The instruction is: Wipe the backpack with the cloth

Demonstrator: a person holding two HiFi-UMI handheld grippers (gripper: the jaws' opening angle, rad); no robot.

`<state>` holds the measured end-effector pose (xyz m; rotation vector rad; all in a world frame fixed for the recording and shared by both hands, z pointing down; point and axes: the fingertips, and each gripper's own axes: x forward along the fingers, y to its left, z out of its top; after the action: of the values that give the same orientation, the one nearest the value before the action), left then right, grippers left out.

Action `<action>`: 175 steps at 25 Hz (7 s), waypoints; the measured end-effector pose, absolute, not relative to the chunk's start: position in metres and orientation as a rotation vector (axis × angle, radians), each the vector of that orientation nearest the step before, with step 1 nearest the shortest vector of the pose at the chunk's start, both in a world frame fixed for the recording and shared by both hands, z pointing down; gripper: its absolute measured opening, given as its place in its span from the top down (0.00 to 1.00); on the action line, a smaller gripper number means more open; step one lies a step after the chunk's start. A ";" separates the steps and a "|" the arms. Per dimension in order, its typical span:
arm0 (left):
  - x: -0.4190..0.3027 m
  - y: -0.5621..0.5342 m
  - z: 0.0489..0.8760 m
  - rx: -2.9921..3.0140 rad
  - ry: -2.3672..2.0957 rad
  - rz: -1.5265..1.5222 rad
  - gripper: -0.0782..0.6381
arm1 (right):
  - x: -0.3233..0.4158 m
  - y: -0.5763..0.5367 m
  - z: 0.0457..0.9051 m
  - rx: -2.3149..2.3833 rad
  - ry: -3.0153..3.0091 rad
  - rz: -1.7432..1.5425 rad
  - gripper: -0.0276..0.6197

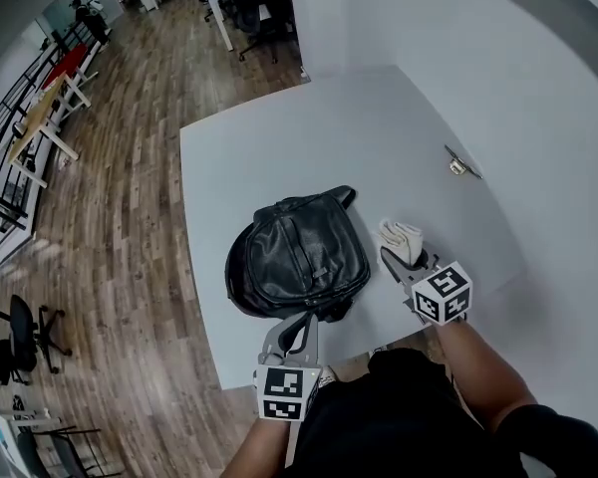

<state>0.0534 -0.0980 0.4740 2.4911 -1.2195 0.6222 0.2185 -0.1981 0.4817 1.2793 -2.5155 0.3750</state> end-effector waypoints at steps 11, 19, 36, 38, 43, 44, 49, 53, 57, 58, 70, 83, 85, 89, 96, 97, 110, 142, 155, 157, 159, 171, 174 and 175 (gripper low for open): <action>0.075 -0.131 0.487 2.343 -1.309 0.716 0.88 | 0.229 -0.299 0.531 1.143 -2.516 0.385 0.83; 0.079 -0.141 0.506 2.242 -1.372 0.748 0.88 | 0.216 -0.352 0.574 1.053 -2.517 0.406 0.83; 0.096 -0.153 0.521 2.167 -1.416 0.737 0.88 | 0.187 -0.391 0.599 0.918 -2.561 0.418 0.83; 0.095 -0.153 0.522 2.160 -1.428 0.727 0.88 | 0.186 -0.390 0.600 0.908 -2.565 0.418 0.83; 0.093 -0.150 0.528 2.149 -1.433 0.719 0.88 | 0.183 -0.388 0.604 0.906 -2.577 0.431 0.83; 0.092 -0.150 0.529 2.146 -1.432 0.716 0.88 | 0.182 -0.387 0.603 0.904 -2.581 0.429 0.83; 0.094 -0.148 0.529 2.142 -1.416 0.666 0.88 | 0.186 -0.375 0.598 0.892 -2.577 0.397 0.83; 0.095 -0.149 0.530 2.168 -1.398 0.667 0.88 | 0.192 -0.370 0.592 0.921 -2.589 0.398 0.83; 0.097 -0.145 0.531 2.179 -1.379 0.652 0.88 | 0.197 -0.357 0.592 0.948 -2.589 0.408 0.83; 0.097 -0.143 0.531 2.184 -1.372 0.654 0.88 | 0.197 -0.353 0.592 0.950 -2.589 0.409 0.83; 0.087 -0.123 0.532 2.227 -1.295 0.640 0.88 | 0.197 -0.311 0.592 1.002 -2.572 0.440 0.83; 0.067 -0.110 0.530 2.260 -1.254 0.643 0.88 | 0.203 -0.272 0.590 1.084 -2.516 0.442 0.83; 0.063 -0.108 0.530 2.274 -1.241 0.647 0.88 | 0.204 -0.265 0.590 1.099 -2.503 0.442 0.83; 0.058 -0.104 0.529 2.294 -1.209 0.646 0.88 | 0.205 -0.248 0.590 1.124 -2.482 0.445 0.83; 0.046 -0.098 0.525 2.323 -1.178 0.642 0.88 | 0.210 -0.224 0.590 1.197 -2.441 0.465 0.83; 0.044 -0.097 0.525 2.324 -1.170 0.641 0.88 | 0.211 -0.221 0.590 1.211 -2.431 0.471 0.83; 0.026 -0.089 0.522 2.348 -1.113 0.591 0.88 | 0.205 -0.182 0.576 1.338 -2.367 0.508 0.83; -0.026 -0.054 0.500 2.403 -1.081 0.546 0.88 | 0.151 -0.121 0.556 1.384 -2.343 0.476 0.83; -0.039 -0.048 0.500 2.363 -1.160 0.508 0.88 | 0.167 -0.113 0.529 1.406 -2.350 0.463 0.83; -0.041 -0.051 0.501 2.352 -1.178 0.508 0.88 | 0.167 -0.119 0.519 1.404 -2.374 0.448 0.83; -0.045 -0.056 0.501 2.340 -1.201 0.497 0.88 | 0.162 -0.127 0.510 1.391 -2.403 0.439 0.83; -0.059 -0.090 0.490 2.296 -1.350 0.433 0.88 | 0.060 -0.205 0.467 1.117 -2.618 0.353 0.83; -0.073 -0.093 0.490 2.238 -1.396 0.421 0.88 | 0.027 -0.226 0.467 1.035 -2.650 0.351 0.83; -0.078 -0.095 0.491 2.225 -1.416 0.423 0.88 | 0.016 -0.233 0.470 1.010 -2.662 0.360 0.83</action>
<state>-0.0776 -0.0946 0.4913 2.2252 -1.4155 0.4232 0.0159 -0.2329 0.4699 1.0097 -2.6616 0.3603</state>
